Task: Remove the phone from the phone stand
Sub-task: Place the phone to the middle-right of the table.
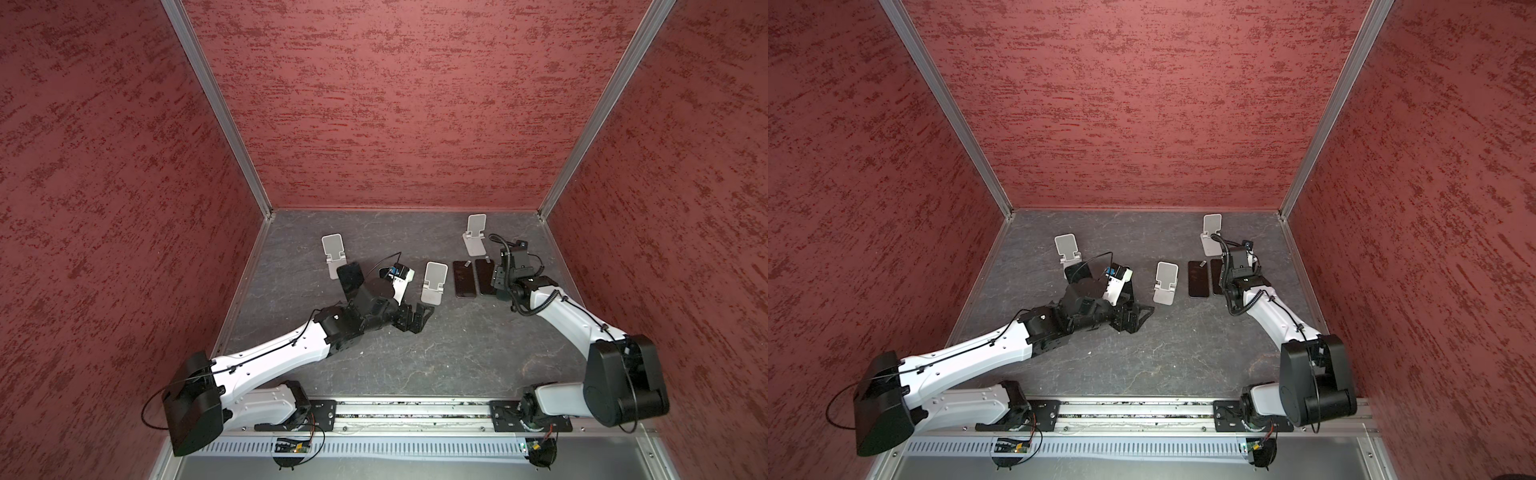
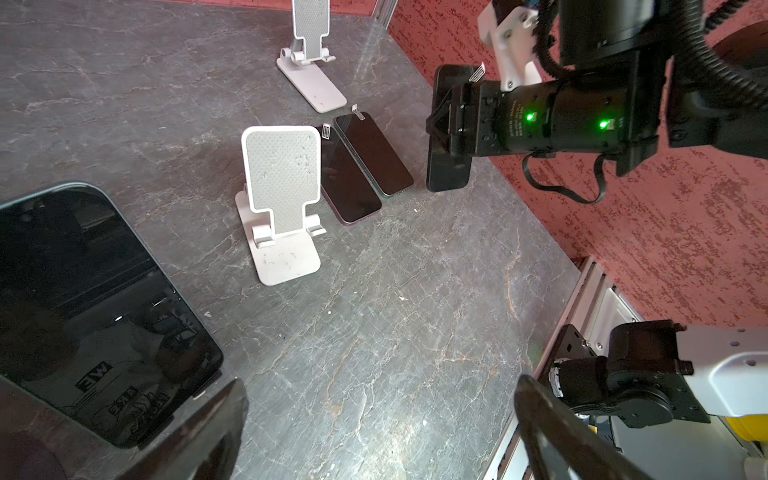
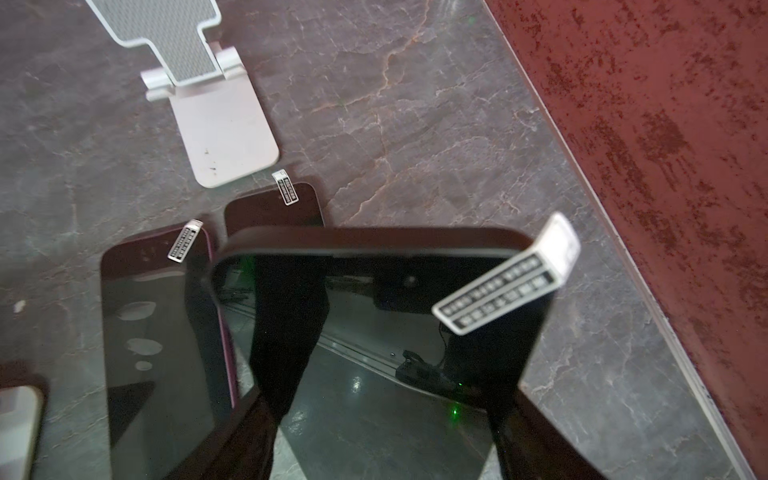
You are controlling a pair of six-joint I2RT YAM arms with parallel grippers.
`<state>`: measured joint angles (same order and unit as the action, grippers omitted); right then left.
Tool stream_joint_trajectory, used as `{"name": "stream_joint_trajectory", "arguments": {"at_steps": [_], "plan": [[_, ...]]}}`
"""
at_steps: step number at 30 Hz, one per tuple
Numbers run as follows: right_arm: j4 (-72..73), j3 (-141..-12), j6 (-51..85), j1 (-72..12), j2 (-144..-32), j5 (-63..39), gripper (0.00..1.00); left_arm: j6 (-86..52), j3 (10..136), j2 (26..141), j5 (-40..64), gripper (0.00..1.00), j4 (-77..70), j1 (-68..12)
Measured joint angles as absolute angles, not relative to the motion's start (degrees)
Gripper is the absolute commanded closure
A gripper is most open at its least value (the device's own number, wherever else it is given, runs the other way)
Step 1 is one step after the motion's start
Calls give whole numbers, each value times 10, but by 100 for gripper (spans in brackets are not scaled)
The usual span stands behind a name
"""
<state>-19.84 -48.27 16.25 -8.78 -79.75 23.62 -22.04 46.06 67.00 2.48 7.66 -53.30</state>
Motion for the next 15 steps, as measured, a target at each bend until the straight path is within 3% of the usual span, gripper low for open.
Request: {"name": "stream_joint_trajectory", "arguments": {"at_steps": [15], "plan": [[-182,-494,110,-61,-881,269,33,-210,444,650,25,0,59,-533]]}}
